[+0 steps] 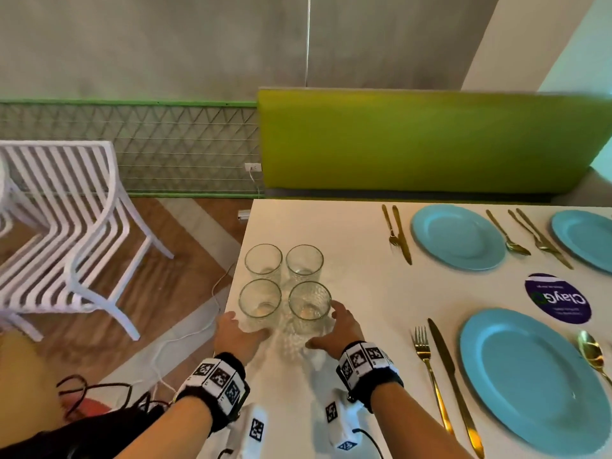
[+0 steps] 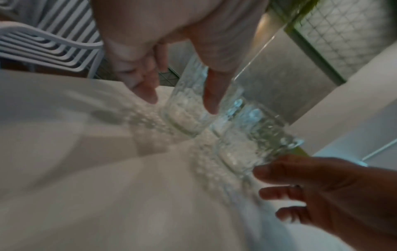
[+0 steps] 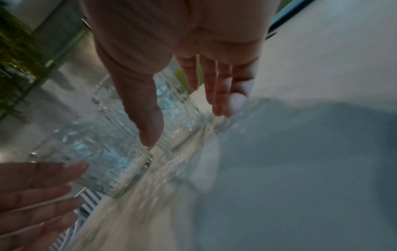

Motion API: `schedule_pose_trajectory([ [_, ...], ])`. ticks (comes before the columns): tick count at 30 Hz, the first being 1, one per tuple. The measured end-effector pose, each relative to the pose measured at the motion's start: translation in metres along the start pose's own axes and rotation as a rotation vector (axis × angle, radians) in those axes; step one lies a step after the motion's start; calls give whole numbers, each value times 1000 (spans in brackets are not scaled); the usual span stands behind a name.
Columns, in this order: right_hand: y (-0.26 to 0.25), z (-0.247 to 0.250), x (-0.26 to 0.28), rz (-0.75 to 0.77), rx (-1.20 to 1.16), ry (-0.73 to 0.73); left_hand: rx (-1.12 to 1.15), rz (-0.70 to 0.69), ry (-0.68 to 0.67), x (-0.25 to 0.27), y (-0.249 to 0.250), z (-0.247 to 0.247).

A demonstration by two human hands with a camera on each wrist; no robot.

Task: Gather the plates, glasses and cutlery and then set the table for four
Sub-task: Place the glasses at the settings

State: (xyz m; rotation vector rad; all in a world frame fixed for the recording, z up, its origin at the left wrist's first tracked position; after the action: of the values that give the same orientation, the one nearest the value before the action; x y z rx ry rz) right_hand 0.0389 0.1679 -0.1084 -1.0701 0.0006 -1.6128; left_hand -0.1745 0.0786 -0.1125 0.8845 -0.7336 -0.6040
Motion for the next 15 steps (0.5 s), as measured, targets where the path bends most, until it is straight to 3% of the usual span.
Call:
schedule_pose_trajectory([
  [6, -8, -10, -12, 6, -24, 41, -27, -153, -142, -35, -7, -19],
  [15, -13, -9, -16, 21, -105, 92, -51, -248, -173, -36, 1, -23],
])
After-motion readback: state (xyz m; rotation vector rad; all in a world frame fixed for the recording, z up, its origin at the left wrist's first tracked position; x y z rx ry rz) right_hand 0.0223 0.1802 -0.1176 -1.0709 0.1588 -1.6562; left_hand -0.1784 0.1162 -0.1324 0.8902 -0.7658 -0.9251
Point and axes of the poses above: each hand's wrist, its own x-axis away from the middle knuckle, its own z-axis out of the back of the hand, y = z × x, the point moved 9 cm from there along -x, towards the middle knuckle, and after that the axes turned 13 degrees about -z, right-handed, at the moved point
